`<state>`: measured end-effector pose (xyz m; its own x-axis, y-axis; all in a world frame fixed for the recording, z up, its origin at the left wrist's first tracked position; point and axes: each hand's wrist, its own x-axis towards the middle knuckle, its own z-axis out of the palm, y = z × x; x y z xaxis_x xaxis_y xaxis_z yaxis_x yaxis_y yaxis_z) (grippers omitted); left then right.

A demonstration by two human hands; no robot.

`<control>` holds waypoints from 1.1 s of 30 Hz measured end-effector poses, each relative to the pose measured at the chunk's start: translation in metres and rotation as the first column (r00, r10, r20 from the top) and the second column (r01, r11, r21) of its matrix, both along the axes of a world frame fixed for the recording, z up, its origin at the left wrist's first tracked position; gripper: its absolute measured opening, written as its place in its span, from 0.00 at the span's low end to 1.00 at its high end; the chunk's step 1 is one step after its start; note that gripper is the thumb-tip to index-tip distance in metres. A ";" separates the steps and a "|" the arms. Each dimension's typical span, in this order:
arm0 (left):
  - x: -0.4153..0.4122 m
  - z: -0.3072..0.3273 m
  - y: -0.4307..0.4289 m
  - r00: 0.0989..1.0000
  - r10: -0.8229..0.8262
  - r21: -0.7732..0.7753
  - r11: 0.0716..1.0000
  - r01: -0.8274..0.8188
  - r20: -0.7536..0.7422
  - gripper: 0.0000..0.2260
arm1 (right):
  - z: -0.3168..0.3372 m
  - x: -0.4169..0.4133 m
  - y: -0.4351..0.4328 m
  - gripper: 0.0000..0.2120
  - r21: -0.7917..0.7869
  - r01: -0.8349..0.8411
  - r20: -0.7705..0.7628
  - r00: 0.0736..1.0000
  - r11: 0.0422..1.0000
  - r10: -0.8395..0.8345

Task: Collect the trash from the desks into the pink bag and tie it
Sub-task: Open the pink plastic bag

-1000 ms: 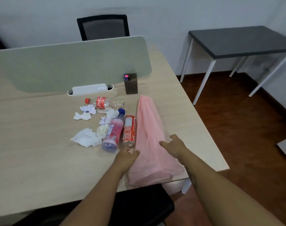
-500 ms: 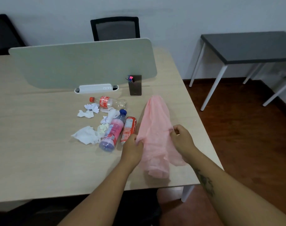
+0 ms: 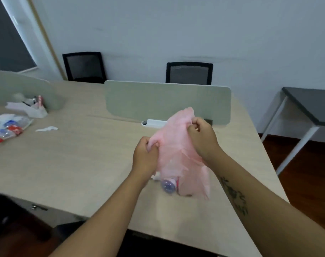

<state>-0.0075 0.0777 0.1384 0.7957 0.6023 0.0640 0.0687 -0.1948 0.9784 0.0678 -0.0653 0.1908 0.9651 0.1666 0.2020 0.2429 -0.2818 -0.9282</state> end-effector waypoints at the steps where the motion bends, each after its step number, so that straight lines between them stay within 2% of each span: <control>1: -0.007 0.003 0.020 0.999 0.026 -0.011 1.000 -0.026 0.023 0.03 | 0.005 -0.004 0.021 0.08 -0.007 -0.030 0.018 0.999 1.000 0.030; 6: -0.048 -0.003 0.135 0.990 0.129 -0.009 0.992 -0.129 0.050 0.03 | 0.007 -0.032 0.135 0.06 0.024 -0.134 0.043 0.990 0.991 0.133; 8: -0.068 -0.013 0.183 0.988 0.153 -0.016 0.988 -0.153 -0.007 0.02 | -0.003 -0.045 0.180 0.06 0.036 -0.141 0.012 0.990 0.989 0.140; 9: -0.080 -0.019 0.208 0.987 0.160 0.011 0.987 -0.160 -0.029 0.06 | -0.010 -0.052 0.204 0.06 0.048 -0.136 -0.009 0.991 0.990 0.136; 10: -0.092 -0.026 0.233 0.986 0.164 0.104 0.982 -0.160 -0.030 0.12 | -0.018 -0.058 0.227 0.06 0.056 -0.125 -0.035 0.991 0.991 0.127; 11: -0.105 -0.031 0.254 0.986 0.163 0.271 0.950 -0.153 -0.016 0.19 | -0.026 -0.064 0.248 0.06 0.055 -0.112 -0.066 0.991 0.992 0.115; 13: -0.130 -0.042 0.288 0.993 0.118 0.617 0.782 -0.085 -0.013 0.31 | -0.041 -0.075 0.287 0.06 0.037 -0.091 -0.152 0.984 0.995 0.096; 14: -0.140 -0.047 0.301 0.996 0.077 0.733 0.680 -0.022 -0.042 0.34 | -0.047 -0.080 0.303 0.06 0.039 -0.088 -0.196 0.976 0.995 0.093; 15: -0.147 -0.052 0.312 0.996 0.034 0.807 0.588 0.048 -0.084 0.33 | -0.053 -0.085 0.317 0.06 0.048 -0.089 -0.234 0.967 0.995 0.098; 17: -0.155 -0.062 0.331 0.993 -0.025 0.879 0.464 0.114 -0.116 0.23 | -0.063 -0.094 0.335 0.06 0.056 -0.105 -0.291 0.949 0.993 0.117; 18: -0.156 -0.064 0.339 0.993 -0.040 0.879 0.462 0.114 -0.108 0.17 | -0.066 -0.096 0.341 0.07 0.053 -0.114 -0.315 0.941 0.992 0.125; 19: -0.156 -0.065 0.349 0.993 -0.042 0.855 0.506 0.118 -0.112 0.12 | -0.069 -0.098 0.346 0.07 0.046 -0.114 -0.337 0.933 0.992 0.123; 21: -0.151 -0.062 0.361 0.988 -0.002 0.759 0.641 0.117 -0.151 0.06 | -0.072 -0.101 0.348 0.09 0.038 -0.100 -0.371 0.923 0.994 0.107; 22: -0.146 -0.061 0.365 0.984 0.022 0.724 0.680 0.116 -0.178 0.05 | -0.072 -0.103 0.347 0.14 0.044 -0.110 -0.384 0.916 0.993 0.118; 26: -0.117 -0.050 0.369 0.968 0.027 0.691 0.705 0.159 -0.250 0.07 | -0.091 -0.135 0.342 0.46 0.121 -0.200 -0.324 0.918 0.972 0.229; 28: -0.103 -0.042 0.371 0.954 -0.032 0.603 0.769 0.214 -0.299 0.10 | -0.108 -0.156 0.339 0.58 0.060 -0.223 -0.273 0.934 0.973 0.231; 29: -0.098 -0.038 0.372 0.947 -0.047 0.579 0.781 0.234 -0.319 0.11 | -0.115 -0.163 0.340 0.60 0.025 -0.231 -0.259 0.938 0.973 0.230; 31: -0.090 -0.028 0.373 0.949 -0.066 0.554 0.798 0.235 -0.307 0.08 | -0.122 -0.165 0.346 0.58 0.028 -0.175 -0.249 0.952 0.984 0.177; 32: -0.087 -0.023 0.372 0.954 -0.084 0.532 0.815 0.232 -0.288 0.06 | -0.123 -0.160 0.351 0.52 0.074 -0.108 -0.266 0.956 0.991 0.123; 33: -0.085 -0.018 0.372 0.957 -0.102 0.516 0.824 0.234 -0.271 0.04 | -0.124 -0.152 0.356 0.41 0.128 -0.026 -0.299 0.952 0.991 0.063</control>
<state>-0.0926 0.4493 0.1199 0.9135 0.3792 0.1472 0.1869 -0.7127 0.6761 -0.0839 0.2911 0.0671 0.9761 0.2031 -0.0767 -0.0446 -0.1582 -0.9864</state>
